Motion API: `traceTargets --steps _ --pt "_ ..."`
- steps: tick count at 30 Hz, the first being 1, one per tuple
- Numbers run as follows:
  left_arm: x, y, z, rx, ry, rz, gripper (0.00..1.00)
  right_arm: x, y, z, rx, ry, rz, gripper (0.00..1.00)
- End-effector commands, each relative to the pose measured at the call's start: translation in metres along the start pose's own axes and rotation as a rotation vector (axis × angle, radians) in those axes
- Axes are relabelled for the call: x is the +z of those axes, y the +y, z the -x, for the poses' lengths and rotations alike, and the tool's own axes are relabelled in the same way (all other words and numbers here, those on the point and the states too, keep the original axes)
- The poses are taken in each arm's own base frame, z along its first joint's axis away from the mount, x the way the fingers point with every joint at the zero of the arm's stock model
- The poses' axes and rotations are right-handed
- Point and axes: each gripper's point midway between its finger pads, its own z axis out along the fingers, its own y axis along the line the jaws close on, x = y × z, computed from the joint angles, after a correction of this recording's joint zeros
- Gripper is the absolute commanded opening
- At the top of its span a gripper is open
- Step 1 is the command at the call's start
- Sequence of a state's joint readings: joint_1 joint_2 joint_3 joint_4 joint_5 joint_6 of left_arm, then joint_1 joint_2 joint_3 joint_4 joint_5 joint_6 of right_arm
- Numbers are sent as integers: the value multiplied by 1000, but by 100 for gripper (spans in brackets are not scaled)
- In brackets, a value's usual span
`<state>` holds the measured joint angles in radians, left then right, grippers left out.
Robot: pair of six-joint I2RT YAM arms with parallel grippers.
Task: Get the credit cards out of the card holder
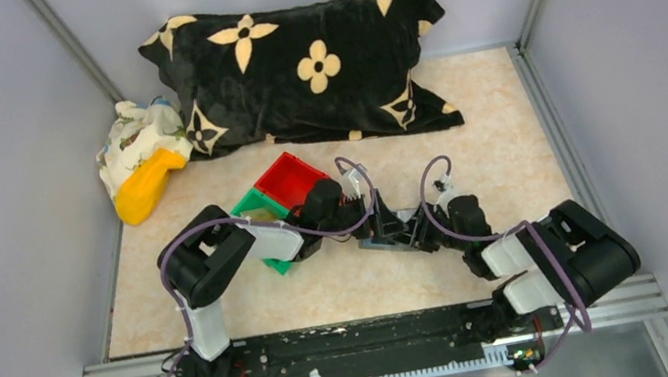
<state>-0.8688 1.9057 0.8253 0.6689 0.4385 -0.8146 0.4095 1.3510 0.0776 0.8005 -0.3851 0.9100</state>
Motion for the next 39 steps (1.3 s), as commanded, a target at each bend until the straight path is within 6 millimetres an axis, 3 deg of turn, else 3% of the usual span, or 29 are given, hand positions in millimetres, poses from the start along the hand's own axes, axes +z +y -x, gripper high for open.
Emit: traceTargets --steps 1,6,17,26,31,39 --pt "-3 19 -20 -23 50 53 90 -1 25 2 1 10 129 34" --pt "-6 15 -17 -17 42 45 90 1 28 3 9 11 145 34" --pt "-23 -11 8 61 -20 54 91 -1 12 5 -15 -7 52 34" --pt "-34 8 16 110 -40 200 92 0 11 7 -26 -6 38 34" --pt "-38 28 6 110 -24 269 93 2 10 6 -23 -3 39 34" --pt "-27 39 -9 71 24 255 93 2 10 8 -28 -4 33 34"
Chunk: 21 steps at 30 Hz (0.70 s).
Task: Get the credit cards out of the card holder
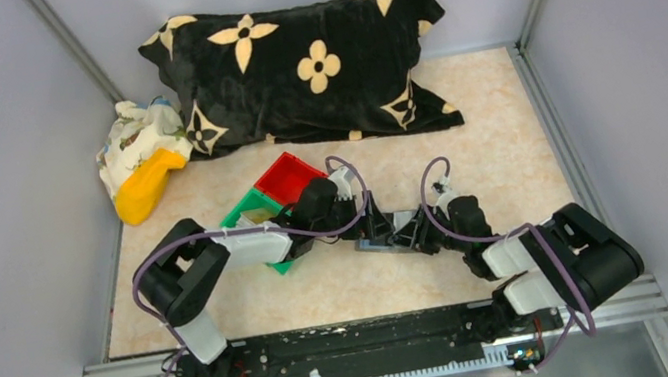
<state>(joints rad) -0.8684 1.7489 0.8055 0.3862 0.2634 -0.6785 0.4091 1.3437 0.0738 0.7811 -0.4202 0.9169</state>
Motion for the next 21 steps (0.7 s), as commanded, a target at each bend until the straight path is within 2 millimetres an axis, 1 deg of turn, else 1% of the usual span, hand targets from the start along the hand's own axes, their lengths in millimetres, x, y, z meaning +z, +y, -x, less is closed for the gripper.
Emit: traceTargets --steps 1,8,16,19,21 --pt "6 15 -19 -9 53 34 93 4 9 16 -42 -42 19 34" --pt "3 22 -21 13 59 63 93 10 12 24 -57 -53 23 34" --pt "10 23 -32 -16 90 33 93 15 16 25 -52 -49 47 34" --pt "13 22 -33 -19 93 23 93 15 17 25 -56 -50 54 34" --pt "13 22 -33 -19 95 23 93 14 19 25 -55 -49 60 30"
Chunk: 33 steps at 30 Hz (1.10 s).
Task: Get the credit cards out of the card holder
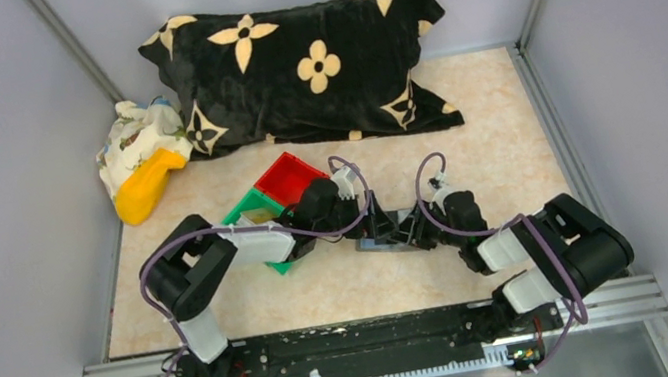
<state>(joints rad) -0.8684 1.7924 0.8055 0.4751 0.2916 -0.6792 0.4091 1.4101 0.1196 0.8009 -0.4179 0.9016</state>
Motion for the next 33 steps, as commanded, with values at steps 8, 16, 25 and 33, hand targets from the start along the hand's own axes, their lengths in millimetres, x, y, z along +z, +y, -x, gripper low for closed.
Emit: traceTargets --steps 8,16,25,33 --pt "2 27 -35 -27 111 72 93 4 17 19 -46 -50 56 2" --pt "-1 25 -31 -29 98 67 93 -5 17 24 -84 -72 20 0" --pt "1 17 -15 -22 69 22 93 -37 20 51 -193 -169 -102 0" --pt "-12 -20 15 48 -38 -114 93 -50 36 54 -214 -177 -64 0"
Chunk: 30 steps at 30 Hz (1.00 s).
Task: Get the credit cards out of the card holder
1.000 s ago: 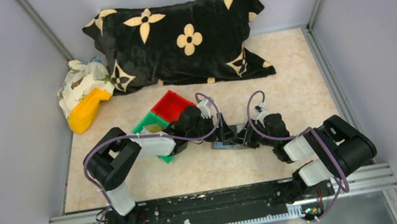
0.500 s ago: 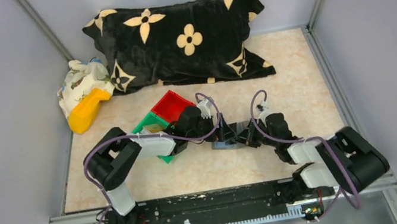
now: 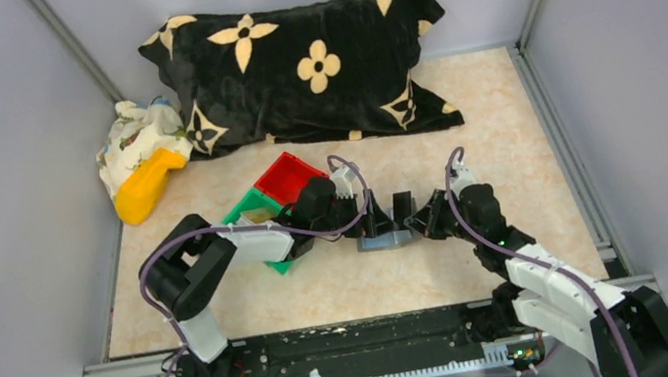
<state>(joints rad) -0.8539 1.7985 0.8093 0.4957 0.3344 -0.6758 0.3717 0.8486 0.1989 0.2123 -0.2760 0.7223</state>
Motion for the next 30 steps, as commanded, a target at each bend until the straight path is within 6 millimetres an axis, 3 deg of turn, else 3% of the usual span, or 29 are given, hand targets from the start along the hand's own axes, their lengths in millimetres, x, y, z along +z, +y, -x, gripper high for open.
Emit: traceTargets --steps 1,4,6,7,12,15,19,27,30 --pt "-16 -24 16 55 -68 -122 92 -7 16 12 -35 -9 46 0" --pt "-34 -50 27 69 -134 -303 87 -10 29 7 -40 18 117 0" --pt "-47 -65 30 73 -156 -426 69 -13 38 4 -49 36 166 0" --pt "-51 -72 30 86 -148 -477 66 -15 43 3 -54 42 191 0" --pt "-59 -88 33 139 -118 -596 69 -31 67 2 -102 67 308 0" --pt "-68 -98 35 195 -95 -666 57 -44 88 -5 -122 108 423 0" --pt "-76 -96 41 239 -97 -670 60 -60 102 -11 -144 145 504 0" --pt "-95 -84 54 305 -131 -642 73 -76 103 -17 -188 165 500 0" --pt "-91 -78 61 309 -125 -613 77 -80 107 -22 -191 178 545 0"
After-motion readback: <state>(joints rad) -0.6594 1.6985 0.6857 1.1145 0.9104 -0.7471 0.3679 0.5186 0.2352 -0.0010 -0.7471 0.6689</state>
